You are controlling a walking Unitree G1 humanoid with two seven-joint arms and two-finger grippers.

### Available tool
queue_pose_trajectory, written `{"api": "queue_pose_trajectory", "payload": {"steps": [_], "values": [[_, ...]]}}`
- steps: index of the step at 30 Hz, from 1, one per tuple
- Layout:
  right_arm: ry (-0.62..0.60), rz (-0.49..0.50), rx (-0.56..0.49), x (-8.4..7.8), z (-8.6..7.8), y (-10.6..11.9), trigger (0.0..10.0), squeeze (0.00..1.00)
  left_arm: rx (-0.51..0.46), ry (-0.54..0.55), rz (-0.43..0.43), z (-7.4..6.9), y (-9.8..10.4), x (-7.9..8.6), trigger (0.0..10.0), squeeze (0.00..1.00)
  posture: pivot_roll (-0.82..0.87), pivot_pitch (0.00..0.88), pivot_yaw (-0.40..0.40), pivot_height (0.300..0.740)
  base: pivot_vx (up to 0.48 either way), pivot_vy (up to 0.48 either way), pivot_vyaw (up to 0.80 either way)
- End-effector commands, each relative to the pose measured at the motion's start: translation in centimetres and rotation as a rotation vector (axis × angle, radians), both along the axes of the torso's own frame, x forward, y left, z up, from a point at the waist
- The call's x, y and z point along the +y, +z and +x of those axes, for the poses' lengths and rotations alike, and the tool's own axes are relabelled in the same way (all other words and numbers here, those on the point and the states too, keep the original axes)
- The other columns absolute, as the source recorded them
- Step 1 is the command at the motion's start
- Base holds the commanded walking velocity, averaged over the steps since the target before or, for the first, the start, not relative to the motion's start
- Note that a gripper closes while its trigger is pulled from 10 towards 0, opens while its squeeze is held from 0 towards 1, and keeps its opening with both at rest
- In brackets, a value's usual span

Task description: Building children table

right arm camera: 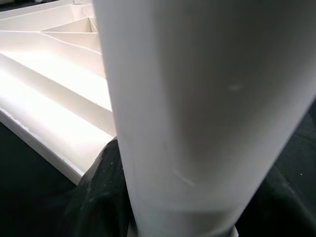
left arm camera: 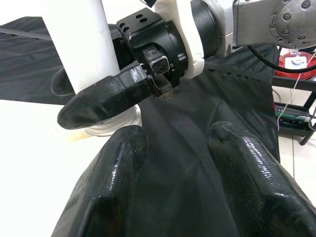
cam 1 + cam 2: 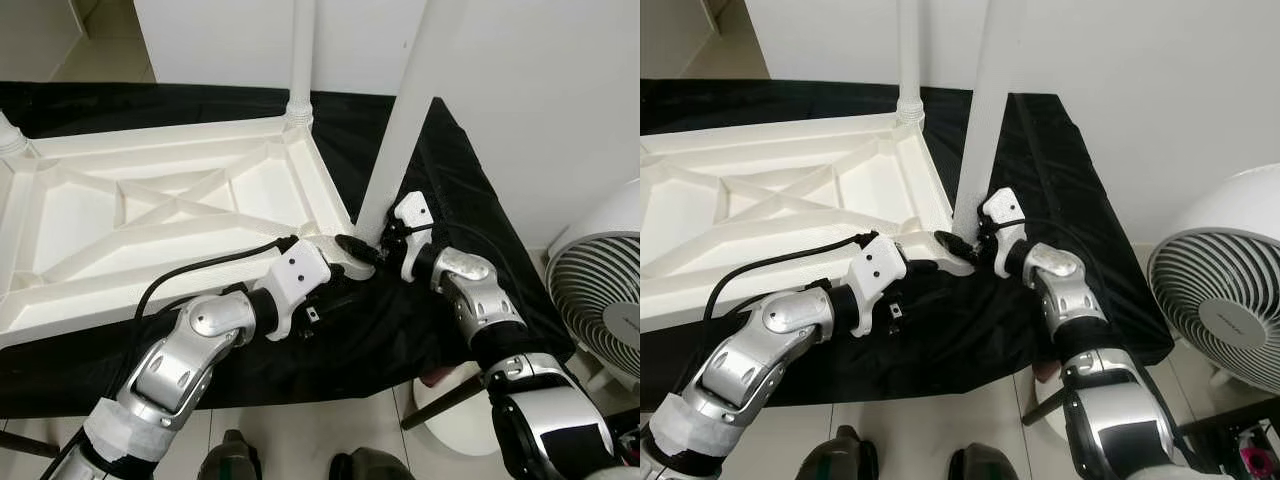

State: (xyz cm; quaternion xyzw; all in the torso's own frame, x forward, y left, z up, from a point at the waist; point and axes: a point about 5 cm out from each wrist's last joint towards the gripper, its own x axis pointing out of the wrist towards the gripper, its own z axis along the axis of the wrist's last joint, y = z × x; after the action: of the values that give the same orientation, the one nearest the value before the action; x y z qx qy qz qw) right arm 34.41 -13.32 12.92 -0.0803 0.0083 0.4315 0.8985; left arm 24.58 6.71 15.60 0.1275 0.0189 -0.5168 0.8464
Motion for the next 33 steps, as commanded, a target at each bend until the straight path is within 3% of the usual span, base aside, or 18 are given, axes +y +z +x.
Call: {"api": "queue_pose_trajectory", "payload": {"steps": [1,2,3,4,5,8,10,12,14,15,22,26,32,33], "values": [[-0.012,-0.019,-0.006,-0.8,-0.2,-0.5,0.0,0.00,0.011,-0.002,0.013,-0.2,-0.3,0.0,10.0,0.00,0.01,0.012,-0.052,0.740,0.000,0.000,0.00],[-0.012,-0.019,-0.006,-0.8,-0.2,-0.5,0.0,0.00,0.011,-0.002,0.013,-0.2,-0.3,0.0,10.0,0.00,0.01,0.012,-0.052,0.740,0.000,0.000,0.00],[-0.022,-0.013,-0.008,-0.9,-0.4,-0.6,4.7,0.00,0.012,-0.004,0.012,-0.2,-0.3,-0.1,10.0,0.00,0.01,0.012,-0.052,0.740,0.000,0.000,0.00],[-0.022,-0.013,-0.008,-0.9,-0.4,-0.6,4.7,0.00,0.012,-0.004,0.012,-0.2,-0.3,-0.1,10.0,0.00,0.01,0.012,-0.052,0.740,0.000,0.000,0.00],[-0.043,-0.006,-0.009,-1.0,-0.6,-0.7,10.0,0.00,0.012,-0.006,0.012,-0.2,-0.4,-0.1,10.0,0.00,0.01,0.010,-0.057,0.740,0.000,0.000,0.00],[-0.086,-0.008,-0.008,-0.9,-0.8,-1.0,10.0,0.00,0.012,-0.008,0.012,-0.2,-0.4,-0.2,10.0,0.00,0.01,0.012,-0.059,0.740,0.000,0.000,0.00],[-0.213,-0.001,-0.003,-0.7,-1.1,-1.6,10.0,0.00,0.014,-0.012,0.011,-0.3,-0.5,-0.3,10.0,0.00,0.01,0.014,-0.063,0.740,0.000,0.000,0.00],[-0.213,-0.001,-0.003,-0.7,-1.1,-1.6,10.0,0.00,0.014,-0.012,0.011,-0.3,-0.5,-0.3,10.0,0.00,0.01,0.014,-0.063,0.740,0.000,0.000,0.00],[-0.414,0.051,0.058,-0.3,-1.6,-2.2,10.0,0.00,0.019,-0.015,0.007,-0.5,-0.5,-0.4,10.0,0.00,0.01,0.015,-0.066,0.740,0.000,0.000,0.00],[-0.414,0.051,0.058,-0.3,-1.6,-2.2,10.0,0.00,0.019,-0.015,0.007,-0.5,-0.5,-0.4,10.0,0.00,0.01,0.015,-0.066,0.740,0.000,0.000,0.00],[-0.808,0.163,0.103,0.1,-3.5,-3.3,10.0,0.00,0.027,-0.025,0.006,-0.8,-0.7,-0.6,10.0,0.00,0.00,0.013,-0.067,0.740,0.000,0.000,0.00],[-0.794,0.189,0.100,1.8,-4.2,-3.2,10.0,0.00,0.027,-0.034,0.004,-0.7,-0.6,-0.8,10.0,0.00,0.00,0.008,-0.061,0.740,0.000,0.000,0.00],[-0.782,0.177,0.091,1.5,-4.2,-3.0,10.0,0.00,0.025,-0.039,0.010,-0.7,-0.7,-0.7,10.0,0.00,0.00,0.005,-0.060,0.740,0.000,0.000,0.00],[-0.771,0.169,0.100,1.5,-4.5,-2.8,10.0,0.20,0.023,-0.039,0.013,-0.7,-0.6,-0.6,10.0,0.00,0.00,0.001,-0.061,0.740,0.000,0.000,0.00]]}}
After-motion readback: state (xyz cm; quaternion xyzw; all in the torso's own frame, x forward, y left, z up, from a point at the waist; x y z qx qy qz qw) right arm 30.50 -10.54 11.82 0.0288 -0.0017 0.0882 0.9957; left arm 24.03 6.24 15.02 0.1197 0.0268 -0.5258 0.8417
